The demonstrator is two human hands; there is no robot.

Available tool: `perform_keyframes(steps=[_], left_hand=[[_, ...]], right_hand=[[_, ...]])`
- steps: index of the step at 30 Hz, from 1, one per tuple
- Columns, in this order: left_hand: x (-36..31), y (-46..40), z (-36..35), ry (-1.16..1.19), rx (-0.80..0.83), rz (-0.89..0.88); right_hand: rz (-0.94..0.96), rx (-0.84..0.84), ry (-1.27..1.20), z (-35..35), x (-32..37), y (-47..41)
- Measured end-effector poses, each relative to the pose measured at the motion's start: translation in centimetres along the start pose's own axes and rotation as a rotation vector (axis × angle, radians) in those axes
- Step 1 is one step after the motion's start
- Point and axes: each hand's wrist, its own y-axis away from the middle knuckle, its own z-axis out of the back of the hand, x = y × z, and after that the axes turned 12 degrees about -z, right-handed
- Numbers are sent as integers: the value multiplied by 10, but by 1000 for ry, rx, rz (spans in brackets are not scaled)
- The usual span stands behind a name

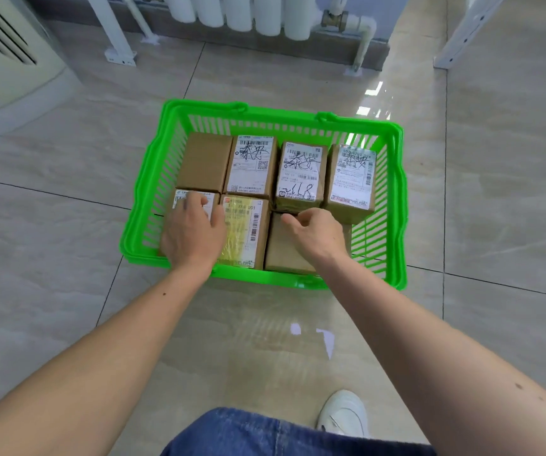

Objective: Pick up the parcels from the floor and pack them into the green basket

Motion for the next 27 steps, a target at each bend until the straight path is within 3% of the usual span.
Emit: perform_keyframes(steps=[6, 11, 17, 27], left_hand=[[-70, 15, 66, 53, 109, 3], [-132, 26, 130, 359, 277, 109], [-205, 47, 213, 642, 364, 187], [-321, 107, 291, 663, 559, 18]], right_hand=[[-61, 8, -47, 72, 18, 51], [-168, -17, -135, 141, 36, 109], [-230, -46, -245, 227, 47, 185], [-344, -213, -452, 354, -19, 291]])
